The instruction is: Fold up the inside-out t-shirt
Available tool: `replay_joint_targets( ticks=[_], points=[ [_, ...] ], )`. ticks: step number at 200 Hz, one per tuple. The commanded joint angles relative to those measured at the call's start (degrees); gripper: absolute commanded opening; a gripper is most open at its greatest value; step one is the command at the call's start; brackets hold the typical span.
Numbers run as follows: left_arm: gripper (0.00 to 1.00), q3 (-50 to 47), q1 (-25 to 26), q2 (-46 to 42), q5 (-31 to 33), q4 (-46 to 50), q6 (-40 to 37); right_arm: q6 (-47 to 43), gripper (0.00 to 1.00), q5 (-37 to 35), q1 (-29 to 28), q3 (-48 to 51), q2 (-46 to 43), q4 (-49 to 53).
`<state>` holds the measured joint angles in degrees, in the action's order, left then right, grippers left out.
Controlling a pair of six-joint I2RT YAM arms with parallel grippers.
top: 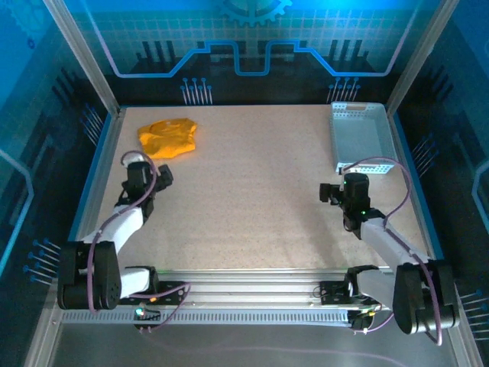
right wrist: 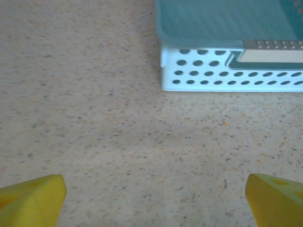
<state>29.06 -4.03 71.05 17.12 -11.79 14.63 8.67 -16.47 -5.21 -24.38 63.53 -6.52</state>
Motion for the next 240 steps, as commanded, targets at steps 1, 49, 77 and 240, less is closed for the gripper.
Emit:
replay_joint_targets(
  ticks=[1, 49, 77, 240],
  points=[
    [0.99, -4.55, 0.51, -0.09, -0.63, -18.08, -6.19, -3.54, 0.99, 0.93, 1.76, 2.84, 2.82, -17.57],
    [0.99, -12.14, 2.53, 9.56, -12.29, -42.28, -12.18, -8.95, 1.0, 13.2, 2.51, 4.1, 7.52, -28.15],
    [0.99, -9.94, 2.99, 17.57, -16.1, -46.13, -14.33, -10.42, 1.0, 18.81, 3.59, 2.48, 11.65, -31.49],
    [0.99, -7.96, 3.27, 17.77, -12.32, -42.32, -13.67, -9.24, 1.0, 12.16, 1.34, 0.23, 22.88, -38.25]
  ],
)
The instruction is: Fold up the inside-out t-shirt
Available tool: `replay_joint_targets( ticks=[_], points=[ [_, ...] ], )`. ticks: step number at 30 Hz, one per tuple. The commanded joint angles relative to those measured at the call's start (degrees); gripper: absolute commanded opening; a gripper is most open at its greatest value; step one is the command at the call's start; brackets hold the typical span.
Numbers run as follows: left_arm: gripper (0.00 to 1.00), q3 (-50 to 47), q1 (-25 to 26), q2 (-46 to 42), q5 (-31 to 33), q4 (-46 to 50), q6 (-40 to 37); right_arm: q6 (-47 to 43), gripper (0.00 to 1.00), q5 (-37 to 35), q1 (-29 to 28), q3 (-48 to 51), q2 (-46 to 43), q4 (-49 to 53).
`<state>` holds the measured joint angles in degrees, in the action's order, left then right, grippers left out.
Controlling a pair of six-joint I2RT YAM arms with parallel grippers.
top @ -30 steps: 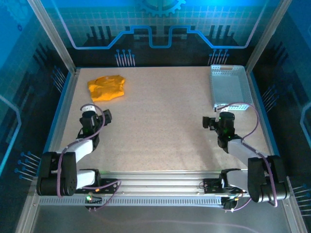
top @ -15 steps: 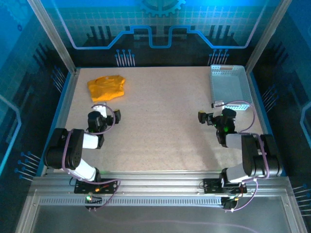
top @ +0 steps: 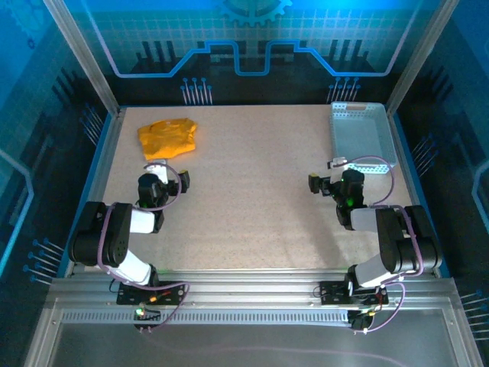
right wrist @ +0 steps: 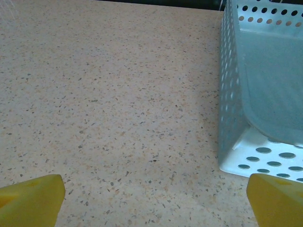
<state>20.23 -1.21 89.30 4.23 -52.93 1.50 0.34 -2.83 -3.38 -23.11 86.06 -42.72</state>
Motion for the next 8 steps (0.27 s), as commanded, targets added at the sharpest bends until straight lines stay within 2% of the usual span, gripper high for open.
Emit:
replay_joint_targets(
  ticks=[1, 8],
  points=[
    [0.99, 0.91, 0.48, -0.46, 0.59, -1.15, -0.53, -0.98, 1.0, -1.48, -0.49, -1.0, 0.34, -2.13],
    [0.99, 0.92, 0.46, -0.42, 0.62, -1.19, -0.53, -0.93, 1.0, 0.03, 0.03, -1.2, 0.33, -1.75]
  ],
)
